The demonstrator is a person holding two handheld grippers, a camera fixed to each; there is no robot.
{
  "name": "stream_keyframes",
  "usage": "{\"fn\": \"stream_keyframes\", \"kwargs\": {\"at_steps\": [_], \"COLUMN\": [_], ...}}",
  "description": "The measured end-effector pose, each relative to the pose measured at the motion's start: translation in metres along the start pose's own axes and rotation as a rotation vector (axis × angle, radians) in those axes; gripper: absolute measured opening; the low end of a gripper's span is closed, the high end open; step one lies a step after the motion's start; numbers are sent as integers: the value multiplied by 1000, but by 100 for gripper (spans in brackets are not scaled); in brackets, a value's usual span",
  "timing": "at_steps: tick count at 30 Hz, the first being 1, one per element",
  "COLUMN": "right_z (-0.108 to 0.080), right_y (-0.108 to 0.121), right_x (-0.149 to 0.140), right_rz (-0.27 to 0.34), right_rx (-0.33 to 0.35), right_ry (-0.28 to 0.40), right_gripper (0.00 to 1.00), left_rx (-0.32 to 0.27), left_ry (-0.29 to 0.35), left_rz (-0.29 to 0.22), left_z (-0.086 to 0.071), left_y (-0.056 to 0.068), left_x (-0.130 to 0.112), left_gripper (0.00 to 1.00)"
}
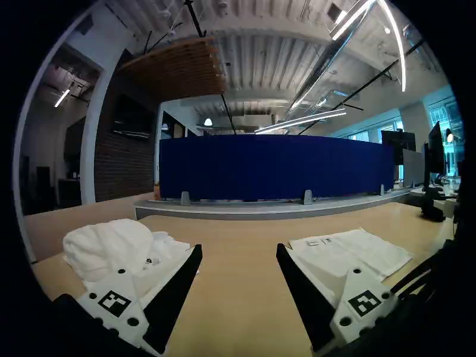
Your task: Fold towel
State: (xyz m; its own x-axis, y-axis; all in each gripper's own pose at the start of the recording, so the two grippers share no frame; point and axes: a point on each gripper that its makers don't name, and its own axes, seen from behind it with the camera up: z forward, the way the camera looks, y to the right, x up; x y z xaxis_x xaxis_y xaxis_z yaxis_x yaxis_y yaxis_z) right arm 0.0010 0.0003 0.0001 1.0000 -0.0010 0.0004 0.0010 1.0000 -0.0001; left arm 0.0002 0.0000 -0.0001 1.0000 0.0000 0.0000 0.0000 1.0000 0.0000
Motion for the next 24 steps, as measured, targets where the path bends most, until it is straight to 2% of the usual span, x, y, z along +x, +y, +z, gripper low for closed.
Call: {"fn": "stream_keyframes", "kwargs": {"at_steps": [24], "right_z": [-1], "right_y": [0], "right_x": [1], "right_rz": [-1], "right_rx": [0], "right_ry": [0], "right_gripper": [100], "left_rx": [0], "left_ry": [0], "left_rz": [0], "left_z": [-3], "left_y": [1], "left_x": [1], "left_gripper": [92]}}
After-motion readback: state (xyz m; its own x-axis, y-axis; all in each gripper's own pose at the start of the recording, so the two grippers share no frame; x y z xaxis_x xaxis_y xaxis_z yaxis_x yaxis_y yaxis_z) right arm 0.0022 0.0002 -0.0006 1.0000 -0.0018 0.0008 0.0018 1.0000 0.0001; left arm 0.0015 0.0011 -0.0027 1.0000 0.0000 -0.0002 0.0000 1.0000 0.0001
